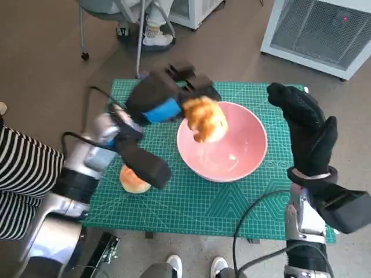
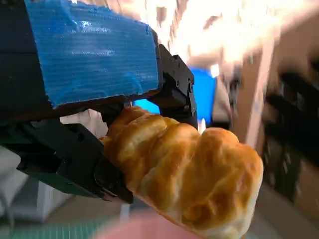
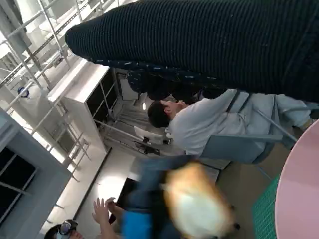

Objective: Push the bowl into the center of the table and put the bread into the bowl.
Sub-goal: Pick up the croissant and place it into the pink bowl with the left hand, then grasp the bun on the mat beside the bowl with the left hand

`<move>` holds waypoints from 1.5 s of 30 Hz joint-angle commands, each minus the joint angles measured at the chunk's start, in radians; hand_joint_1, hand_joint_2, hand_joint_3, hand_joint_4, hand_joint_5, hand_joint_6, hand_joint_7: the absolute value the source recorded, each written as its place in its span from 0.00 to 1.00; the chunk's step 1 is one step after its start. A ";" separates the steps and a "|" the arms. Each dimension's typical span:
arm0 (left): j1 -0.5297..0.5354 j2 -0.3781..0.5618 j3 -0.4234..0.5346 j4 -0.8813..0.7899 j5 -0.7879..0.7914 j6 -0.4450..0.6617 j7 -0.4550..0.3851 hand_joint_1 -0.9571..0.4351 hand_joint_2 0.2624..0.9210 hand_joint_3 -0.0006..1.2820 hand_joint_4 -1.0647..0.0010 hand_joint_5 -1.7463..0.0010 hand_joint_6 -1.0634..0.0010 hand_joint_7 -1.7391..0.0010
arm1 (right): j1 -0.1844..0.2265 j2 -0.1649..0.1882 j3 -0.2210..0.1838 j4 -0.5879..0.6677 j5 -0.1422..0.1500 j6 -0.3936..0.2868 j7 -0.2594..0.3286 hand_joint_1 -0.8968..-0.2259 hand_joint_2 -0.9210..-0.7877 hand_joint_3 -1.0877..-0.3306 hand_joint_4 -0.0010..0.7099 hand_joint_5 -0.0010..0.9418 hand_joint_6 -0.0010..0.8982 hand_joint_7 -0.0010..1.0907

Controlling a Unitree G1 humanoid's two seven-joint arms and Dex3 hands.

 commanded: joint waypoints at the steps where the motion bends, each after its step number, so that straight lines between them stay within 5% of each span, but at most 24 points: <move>1: -0.072 -0.049 -0.024 0.103 -0.013 -0.025 -0.051 0.69 1.00 0.16 0.50 0.27 0.55 0.22 | 0.027 0.006 0.000 0.003 0.006 0.013 0.002 0.31 0.00 0.50 0.27 0.00 0.14 0.31; 5: -0.095 -0.073 -0.038 0.189 -0.016 -0.029 -0.094 0.61 0.93 0.06 0.66 0.81 0.66 0.73 | 0.028 0.006 -0.001 0.002 0.010 0.016 0.003 0.31 0.00 0.50 0.27 0.00 0.14 0.31; 10: -0.113 -0.074 -0.050 0.227 -0.010 -0.023 -0.140 0.41 0.93 0.02 0.85 0.97 0.75 0.93 | 0.033 0.007 -0.002 -0.009 0.014 0.020 0.002 0.31 0.00 0.50 0.28 0.00 0.14 0.31; 17: -0.106 -0.048 -0.054 0.192 0.020 0.013 -0.149 0.18 0.99 0.10 0.91 1.00 0.80 0.98 | 0.043 0.007 -0.005 -0.020 0.023 0.022 0.004 0.32 0.00 0.51 0.26 0.00 0.14 0.31; 36: -0.001 0.133 0.070 0.047 -0.166 -0.065 -0.321 0.12 1.00 0.11 0.95 1.00 0.81 1.00 | 0.047 0.030 0.005 -0.023 0.013 0.013 -0.010 0.31 0.00 0.51 0.26 0.00 0.13 0.32; 45: 0.088 0.258 0.156 -0.036 -0.399 0.002 -0.615 0.20 0.93 0.02 0.99 1.00 0.82 1.00 | 0.041 0.041 0.012 -0.012 0.013 0.011 -0.008 0.30 0.00 0.51 0.26 0.00 0.13 0.33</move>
